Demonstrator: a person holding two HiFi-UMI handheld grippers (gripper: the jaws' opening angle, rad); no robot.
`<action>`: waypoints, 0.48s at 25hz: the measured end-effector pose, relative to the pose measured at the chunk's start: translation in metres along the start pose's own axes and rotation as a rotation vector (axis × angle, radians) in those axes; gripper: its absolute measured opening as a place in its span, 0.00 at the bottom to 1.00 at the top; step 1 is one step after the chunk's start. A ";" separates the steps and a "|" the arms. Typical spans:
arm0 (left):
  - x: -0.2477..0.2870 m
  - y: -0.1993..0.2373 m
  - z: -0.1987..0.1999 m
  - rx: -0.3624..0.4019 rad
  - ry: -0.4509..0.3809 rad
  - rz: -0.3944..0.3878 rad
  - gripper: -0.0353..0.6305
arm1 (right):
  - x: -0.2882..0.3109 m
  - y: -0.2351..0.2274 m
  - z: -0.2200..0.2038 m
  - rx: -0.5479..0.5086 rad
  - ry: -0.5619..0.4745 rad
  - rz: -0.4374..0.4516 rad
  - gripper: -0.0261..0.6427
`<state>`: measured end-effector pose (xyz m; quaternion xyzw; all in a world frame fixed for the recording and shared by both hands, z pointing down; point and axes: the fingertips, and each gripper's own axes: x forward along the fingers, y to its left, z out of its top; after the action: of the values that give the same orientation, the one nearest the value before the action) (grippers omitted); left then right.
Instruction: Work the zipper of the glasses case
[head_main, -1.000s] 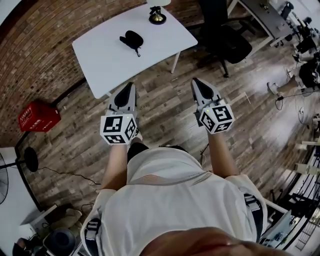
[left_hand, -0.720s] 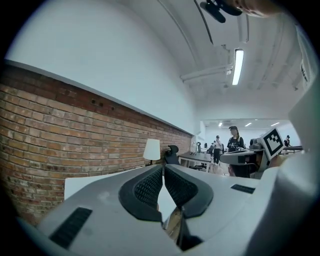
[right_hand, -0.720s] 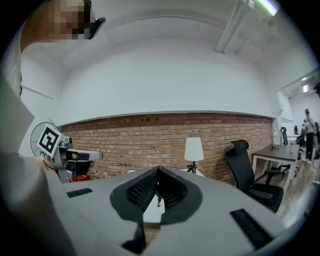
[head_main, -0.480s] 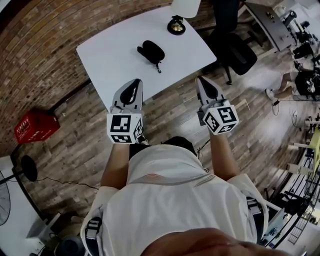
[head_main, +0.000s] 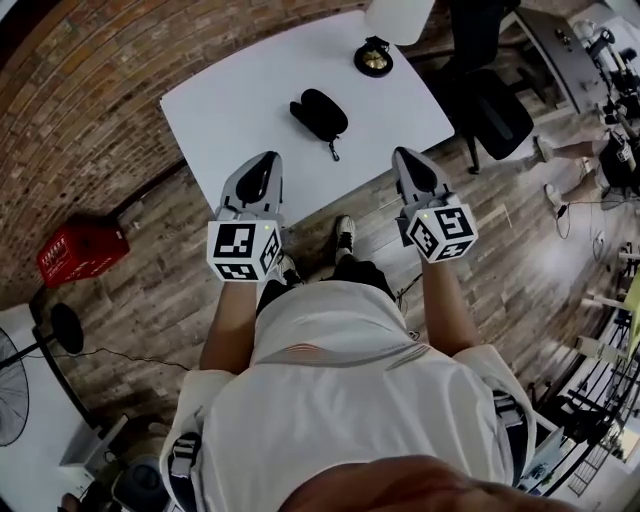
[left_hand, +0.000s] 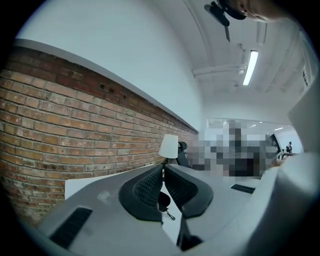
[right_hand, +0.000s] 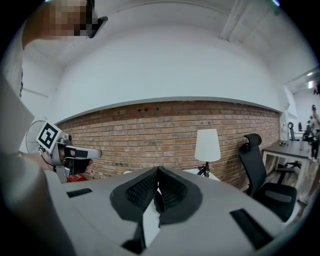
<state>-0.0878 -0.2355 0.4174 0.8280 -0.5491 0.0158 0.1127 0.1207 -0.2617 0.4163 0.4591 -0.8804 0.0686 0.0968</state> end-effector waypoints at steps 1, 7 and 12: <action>0.007 0.000 0.001 0.003 0.004 0.009 0.09 | 0.007 -0.005 -0.001 0.004 0.002 0.011 0.12; 0.053 -0.006 0.011 -0.005 0.009 0.046 0.09 | 0.041 -0.046 -0.001 0.027 0.034 0.072 0.12; 0.077 0.000 0.008 -0.022 0.028 0.076 0.09 | 0.067 -0.062 -0.004 0.016 0.068 0.114 0.15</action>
<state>-0.0578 -0.3068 0.4210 0.8048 -0.5789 0.0253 0.1288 0.1349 -0.3498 0.4380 0.4063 -0.9009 0.0966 0.1187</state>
